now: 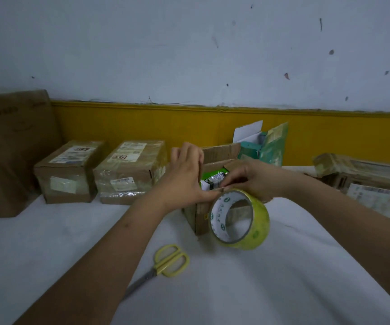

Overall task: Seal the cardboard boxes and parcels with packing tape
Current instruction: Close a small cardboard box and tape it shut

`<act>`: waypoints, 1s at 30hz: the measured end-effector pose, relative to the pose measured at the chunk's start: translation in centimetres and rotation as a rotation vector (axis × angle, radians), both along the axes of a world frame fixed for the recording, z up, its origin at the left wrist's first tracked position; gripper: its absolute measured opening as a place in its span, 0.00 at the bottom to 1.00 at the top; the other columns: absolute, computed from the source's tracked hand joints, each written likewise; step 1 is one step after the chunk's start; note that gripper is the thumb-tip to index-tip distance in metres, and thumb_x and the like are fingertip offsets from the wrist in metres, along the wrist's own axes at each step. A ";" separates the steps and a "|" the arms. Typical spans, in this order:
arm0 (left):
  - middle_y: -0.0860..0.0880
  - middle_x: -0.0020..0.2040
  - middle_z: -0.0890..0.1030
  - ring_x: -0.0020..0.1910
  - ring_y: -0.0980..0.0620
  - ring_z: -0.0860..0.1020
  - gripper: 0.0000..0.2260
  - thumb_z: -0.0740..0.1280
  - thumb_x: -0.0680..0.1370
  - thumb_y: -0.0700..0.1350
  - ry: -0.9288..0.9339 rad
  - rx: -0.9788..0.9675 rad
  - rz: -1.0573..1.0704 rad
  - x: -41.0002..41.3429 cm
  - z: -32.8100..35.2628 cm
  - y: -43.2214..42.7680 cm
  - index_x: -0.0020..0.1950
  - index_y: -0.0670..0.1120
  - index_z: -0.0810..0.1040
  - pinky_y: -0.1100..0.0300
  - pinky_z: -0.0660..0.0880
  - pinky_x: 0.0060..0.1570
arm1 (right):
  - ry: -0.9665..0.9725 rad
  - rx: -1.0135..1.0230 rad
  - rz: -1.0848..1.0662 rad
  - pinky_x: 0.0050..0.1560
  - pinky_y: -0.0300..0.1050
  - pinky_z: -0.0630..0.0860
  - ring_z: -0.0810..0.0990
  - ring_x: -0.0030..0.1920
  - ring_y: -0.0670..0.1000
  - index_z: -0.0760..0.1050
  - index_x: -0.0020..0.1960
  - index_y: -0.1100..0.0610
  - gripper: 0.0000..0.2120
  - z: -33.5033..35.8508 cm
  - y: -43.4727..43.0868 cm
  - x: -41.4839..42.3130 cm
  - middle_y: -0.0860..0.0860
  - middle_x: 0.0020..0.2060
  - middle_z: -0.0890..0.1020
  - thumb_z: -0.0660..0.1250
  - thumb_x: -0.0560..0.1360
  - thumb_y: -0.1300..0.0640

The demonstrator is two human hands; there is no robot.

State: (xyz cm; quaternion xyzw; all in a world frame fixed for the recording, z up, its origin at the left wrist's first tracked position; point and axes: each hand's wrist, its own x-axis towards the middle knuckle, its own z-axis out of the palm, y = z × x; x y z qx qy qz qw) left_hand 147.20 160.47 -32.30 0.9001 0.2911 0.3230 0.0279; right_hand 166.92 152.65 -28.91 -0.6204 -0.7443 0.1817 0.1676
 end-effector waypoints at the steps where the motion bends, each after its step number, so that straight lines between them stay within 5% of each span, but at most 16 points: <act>1: 0.52 0.52 0.61 0.52 0.49 0.61 0.32 0.72 0.64 0.69 0.022 -0.020 -0.017 -0.5 0.3 0.0 0.51 0.49 0.61 0.58 0.65 0.46 | -0.014 0.017 0.009 0.50 0.39 0.79 0.82 0.45 0.39 0.85 0.48 0.43 0.07 -0.2 0.1 0.0 0.39 0.44 0.85 0.69 0.77 0.53; 6: 0.57 0.54 0.65 0.57 0.52 0.61 0.16 0.69 0.73 0.59 0.176 -0.119 -0.060 -4.7 2.7 -0.1 0.52 0.54 0.68 0.57 0.62 0.53 | -0.221 0.132 0.141 0.49 0.37 0.76 0.80 0.47 0.38 0.84 0.54 0.45 0.10 -0.1 -0.2 -0.7 0.38 0.47 0.84 0.64 0.81 0.55; 8: 0.59 0.49 0.70 0.57 0.52 0.64 0.09 0.63 0.78 0.59 0.212 0.110 0.025 -4.7 3.9 -1.0 0.46 0.55 0.74 0.55 0.59 0.55 | -0.285 0.140 0.157 0.48 0.38 0.76 0.80 0.47 0.40 0.84 0.54 0.47 0.11 0.2 -0.3 -1.2 0.41 0.47 0.85 0.64 0.81 0.56; 11: 0.56 0.44 0.76 0.54 0.52 0.72 0.13 0.59 0.81 0.57 0.345 0.366 0.039 -1.7 5.6 -3.5 0.45 0.53 0.79 0.57 0.63 0.49 | -0.387 0.174 0.115 0.44 0.35 0.71 0.78 0.44 0.43 0.84 0.53 0.50 0.10 0.7 -0.6 -1.9 0.44 0.47 0.85 0.63 0.81 0.55; 13: 0.53 0.39 0.75 0.44 0.50 0.73 0.14 0.59 0.82 0.57 0.554 0.199 0.058 0.4 6.2 -4.1 0.51 0.51 0.80 0.57 0.64 0.38 | -0.427 0.212 0.041 0.40 0.35 0.68 0.77 0.42 0.46 0.83 0.50 0.53 0.09 0.6 -0.6 -2.3 0.48 0.45 0.84 0.65 0.80 0.53; 15: 0.52 0.34 0.70 0.40 0.48 0.72 0.15 0.60 0.82 0.56 0.725 0.074 0.075 1.8 6.6 -3.7 0.44 0.49 0.78 0.57 0.68 0.36 | -0.400 0.286 -0.094 0.39 0.38 0.68 0.78 0.42 0.48 0.82 0.45 0.52 0.05 0.3 -0.9 -2.5 0.50 0.41 0.83 0.69 0.77 0.53; 19: 0.52 0.41 0.77 0.42 0.50 0.75 0.10 0.63 0.82 0.51 0.834 -0.083 -0.008 3.0 7.1 -2.2 0.53 0.51 0.84 0.57 0.71 0.40 | -0.182 0.586 -0.522 0.31 0.44 0.68 0.77 0.34 0.51 0.77 0.38 0.56 0.11 -0.3 -3.0 -3.7 0.51 0.32 0.79 0.66 0.77 0.51; 21: 0.51 0.39 0.76 0.36 0.54 0.73 0.10 0.63 0.82 0.48 0.844 -0.148 -0.053 3.5 7.4 -2.1 0.53 0.49 0.83 0.59 0.68 0.41 | 0.029 0.508 -0.668 0.28 0.43 0.64 0.72 0.29 0.51 0.70 0.32 0.56 0.22 -0.8 -4.8 -4.8 0.49 0.26 0.72 0.63 0.78 0.42; 22: 0.52 0.37 0.76 0.34 0.57 0.71 0.10 0.63 0.83 0.47 0.837 -0.169 -0.061 3.6 7.4 -2.0 0.54 0.48 0.83 0.59 0.67 0.41 | 0.174 0.391 -0.696 0.29 0.43 0.69 0.74 0.30 0.51 0.68 0.31 0.56 0.25 -1.1 -5.7 -5.3 0.50 0.26 0.72 0.63 0.77 0.39; 24: 0.58 0.38 0.77 0.37 0.57 0.74 0.11 0.63 0.83 0.47 0.823 -0.198 -0.062 3.6 7.4 -1.9 0.57 0.45 0.83 0.60 0.68 0.38 | 0.602 0.155 -0.646 0.43 0.51 0.83 0.81 0.38 0.50 0.74 0.38 0.57 0.23 -2.2 -6.9 -6.2 0.50 0.34 0.80 0.66 0.75 0.37; 27: 0.52 0.48 0.83 0.41 0.52 0.76 0.13 0.63 0.83 0.49 0.819 -0.214 -0.062 3.6 7.2 -1.7 0.60 0.44 0.83 0.57 0.71 0.45 | 1.194 -0.076 -0.484 0.57 0.56 0.80 0.85 0.49 0.52 0.78 0.59 0.52 0.17 -4.0 -7.9 -7.4 0.51 0.48 0.86 0.67 0.76 0.43; 30: 0.54 0.48 0.82 0.46 0.54 0.77 0.13 0.65 0.81 0.53 0.772 -0.203 -0.057 3.7 6.8 -1.2 0.56 0.48 0.85 0.58 0.71 0.44 | 1.067 -0.025 -0.520 0.55 0.46 0.80 0.85 0.47 0.48 0.81 0.55 0.53 0.16 -5.7 -8.6 -7.9 0.50 0.46 0.86 0.64 0.78 0.42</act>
